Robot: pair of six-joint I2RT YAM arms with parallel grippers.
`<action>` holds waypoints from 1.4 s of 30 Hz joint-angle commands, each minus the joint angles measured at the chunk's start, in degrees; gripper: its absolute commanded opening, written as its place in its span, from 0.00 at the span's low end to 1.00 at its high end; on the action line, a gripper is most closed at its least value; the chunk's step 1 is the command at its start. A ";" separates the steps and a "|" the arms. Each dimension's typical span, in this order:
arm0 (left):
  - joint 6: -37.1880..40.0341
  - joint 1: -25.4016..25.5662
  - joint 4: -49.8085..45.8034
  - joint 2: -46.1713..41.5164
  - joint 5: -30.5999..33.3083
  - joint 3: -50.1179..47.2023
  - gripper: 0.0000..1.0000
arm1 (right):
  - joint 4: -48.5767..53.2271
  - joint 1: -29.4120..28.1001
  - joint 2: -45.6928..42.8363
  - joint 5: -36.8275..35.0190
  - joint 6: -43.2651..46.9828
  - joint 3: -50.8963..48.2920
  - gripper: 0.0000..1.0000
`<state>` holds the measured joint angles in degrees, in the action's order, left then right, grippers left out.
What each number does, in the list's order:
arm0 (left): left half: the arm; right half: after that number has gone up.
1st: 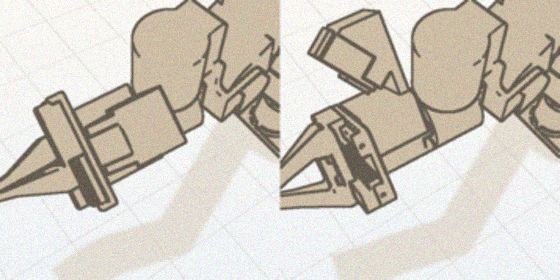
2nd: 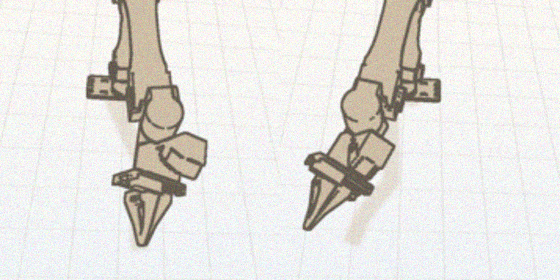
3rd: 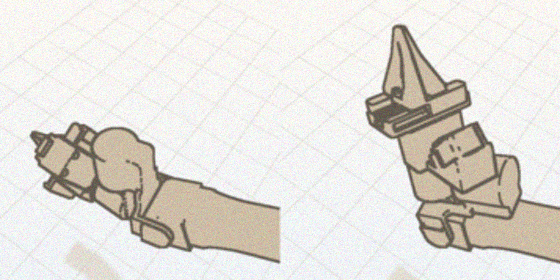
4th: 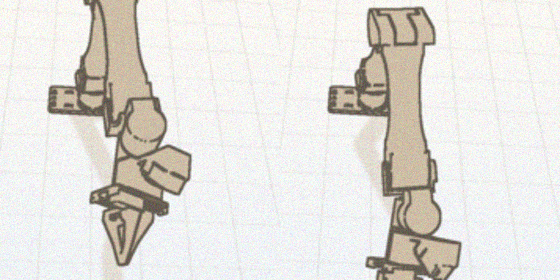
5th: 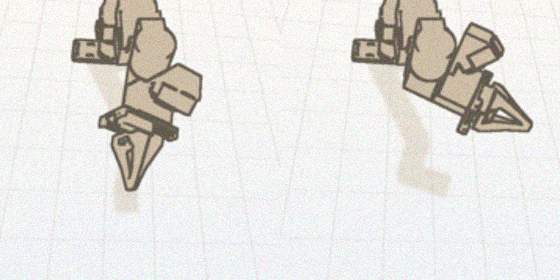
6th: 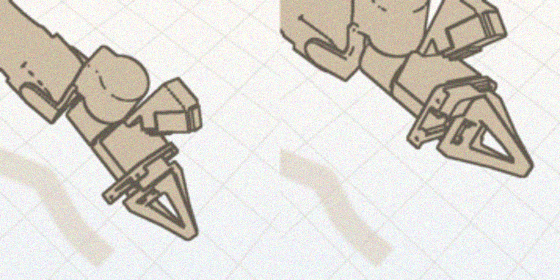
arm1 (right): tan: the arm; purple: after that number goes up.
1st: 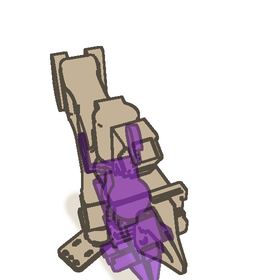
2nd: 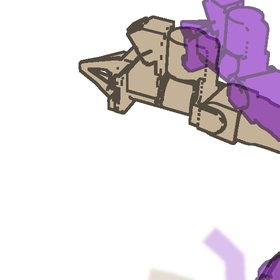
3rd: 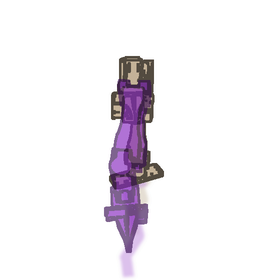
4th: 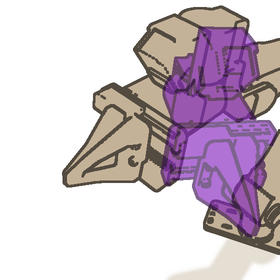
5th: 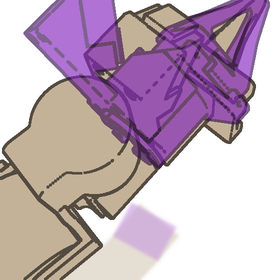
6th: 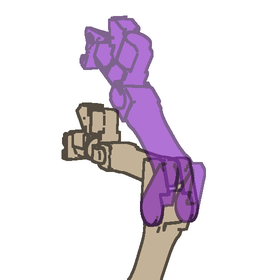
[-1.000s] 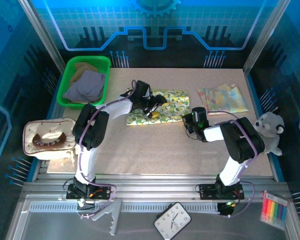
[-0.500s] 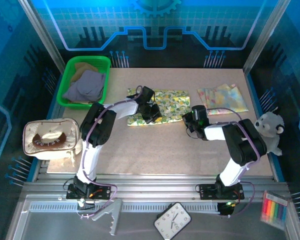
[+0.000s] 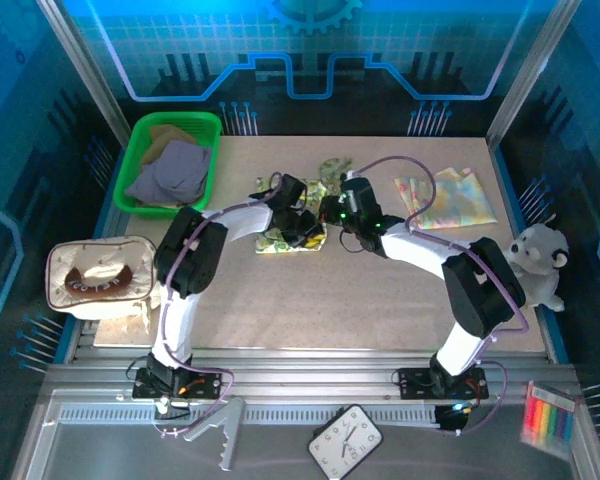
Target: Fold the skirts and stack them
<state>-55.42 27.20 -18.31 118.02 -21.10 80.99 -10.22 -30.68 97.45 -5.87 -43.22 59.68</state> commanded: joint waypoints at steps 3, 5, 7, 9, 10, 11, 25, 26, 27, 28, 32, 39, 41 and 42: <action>3.83 -6.31 -3.83 -16.25 6.35 -6.92 0.38 | 3.75 1.50 0.81 -2.37 4.39 -0.33 0.00; 5.61 -9.41 -5.71 -16.88 8.49 -9.60 0.31 | 4.26 1.45 0.90 -2.35 5.70 0.04 0.00; 7.45 -11.95 -6.71 -15.66 10.45 -11.35 0.26 | 4.66 1.48 0.89 -2.32 6.99 0.48 0.00; 9.17 -13.61 -7.70 -13.44 12.73 -12.25 0.22 | 5.20 1.50 1.07 -2.35 8.25 1.20 0.00; 9.72 -14.44 -7.79 -11.91 13.16 -12.44 0.21 | 5.40 1.50 1.23 -2.26 8.79 1.65 0.00; 10.02 -15.02 -7.97 -10.25 12.99 -12.44 0.18 | 5.71 1.55 1.40 -2.00 9.29 2.23 0.00; 6.50 -16.16 1.21 -4.20 7.03 -18.00 0.08 | 23.10 -8.64 18.60 5.46 30.56 26.28 0.00; 6.46 -16.47 1.75 -4.81 6.66 -18.27 0.08 | 24.80 -9.62 20.42 5.19 32.12 27.83 0.00; 6.38 -16.76 2.02 -5.19 6.36 -18.41 0.08 | 26.18 -10.57 22.37 4.73 33.36 29.30 0.00; 6.38 -16.98 2.26 -5.54 6.10 -18.49 0.08 | 27.73 -11.46 24.14 4.33 34.56 30.83 0.00; 7.08 -17.27 2.31 -6.45 5.72 -18.15 0.00 | 33.16 -13.16 29.31 3.14 36.06 36.19 0.00; 7.21 -17.44 2.48 -6.40 5.46 -18.97 0.00 | 32.39 -13.24 28.76 6.41 39.92 36.95 0.00; 6.85 -17.70 2.90 -6.56 5.28 -19.58 0.00 | 32.49 -13.19 27.43 6.93 44.65 36.21 0.00; 6.75 -17.84 3.24 -6.73 5.22 -19.95 0.00 | 32.68 -13.19 26.82 7.05 46.93 35.82 0.00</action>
<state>-48.07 10.26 -10.72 110.87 -16.67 64.27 20.62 -43.81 127.42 -1.28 -4.19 95.42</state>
